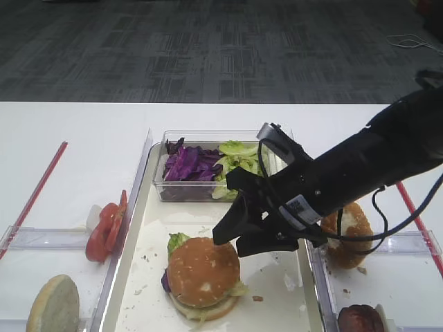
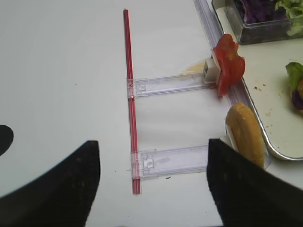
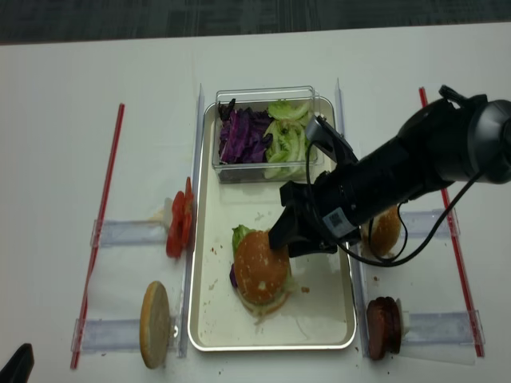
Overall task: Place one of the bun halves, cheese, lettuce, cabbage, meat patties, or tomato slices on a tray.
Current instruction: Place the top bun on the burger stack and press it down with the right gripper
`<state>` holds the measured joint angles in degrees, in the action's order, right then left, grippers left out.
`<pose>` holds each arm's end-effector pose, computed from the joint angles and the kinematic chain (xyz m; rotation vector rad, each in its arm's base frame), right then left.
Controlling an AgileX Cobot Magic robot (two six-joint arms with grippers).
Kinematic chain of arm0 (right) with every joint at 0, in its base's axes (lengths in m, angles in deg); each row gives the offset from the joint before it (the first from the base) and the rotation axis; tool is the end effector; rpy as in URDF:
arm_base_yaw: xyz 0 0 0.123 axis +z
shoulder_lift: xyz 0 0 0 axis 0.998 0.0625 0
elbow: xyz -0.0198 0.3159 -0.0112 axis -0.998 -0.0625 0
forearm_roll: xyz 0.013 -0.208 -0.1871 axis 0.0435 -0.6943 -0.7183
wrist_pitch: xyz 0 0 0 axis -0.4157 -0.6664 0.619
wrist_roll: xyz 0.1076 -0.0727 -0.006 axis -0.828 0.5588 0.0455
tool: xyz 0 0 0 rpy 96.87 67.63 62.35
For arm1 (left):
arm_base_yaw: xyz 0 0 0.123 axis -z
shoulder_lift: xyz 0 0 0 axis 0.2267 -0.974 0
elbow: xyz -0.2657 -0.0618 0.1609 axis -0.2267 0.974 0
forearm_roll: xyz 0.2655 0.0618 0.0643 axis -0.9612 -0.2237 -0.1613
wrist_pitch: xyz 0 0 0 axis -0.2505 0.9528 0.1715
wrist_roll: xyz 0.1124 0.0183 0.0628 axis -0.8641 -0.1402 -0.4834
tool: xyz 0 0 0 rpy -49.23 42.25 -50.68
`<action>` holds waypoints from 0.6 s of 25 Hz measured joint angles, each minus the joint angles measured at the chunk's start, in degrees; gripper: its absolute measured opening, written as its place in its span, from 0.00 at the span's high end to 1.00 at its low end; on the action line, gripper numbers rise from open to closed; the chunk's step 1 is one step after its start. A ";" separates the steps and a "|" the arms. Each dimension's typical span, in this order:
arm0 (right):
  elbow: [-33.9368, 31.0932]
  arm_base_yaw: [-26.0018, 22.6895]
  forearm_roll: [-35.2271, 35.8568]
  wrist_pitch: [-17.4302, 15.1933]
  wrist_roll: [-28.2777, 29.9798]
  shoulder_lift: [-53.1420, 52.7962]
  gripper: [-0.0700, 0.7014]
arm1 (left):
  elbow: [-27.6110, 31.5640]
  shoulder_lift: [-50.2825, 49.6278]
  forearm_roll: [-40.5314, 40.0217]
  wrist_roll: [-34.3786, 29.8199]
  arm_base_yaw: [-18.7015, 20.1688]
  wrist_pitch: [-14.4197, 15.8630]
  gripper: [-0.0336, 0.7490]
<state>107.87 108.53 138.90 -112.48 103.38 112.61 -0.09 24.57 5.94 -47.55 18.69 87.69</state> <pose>0.2773 0.2165 0.1357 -0.1586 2.8059 1.3676 0.0146 0.0072 0.2559 0.0292 2.1580 -0.0058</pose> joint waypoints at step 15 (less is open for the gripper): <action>9.49 0.00 -19.28 -1.26 -17.15 -1.14 0.47 | 0.00 0.00 0.00 0.00 0.00 0.00 0.34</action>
<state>117.35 108.53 119.62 -113.74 86.24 111.47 -0.09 24.57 5.94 -47.55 18.69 87.69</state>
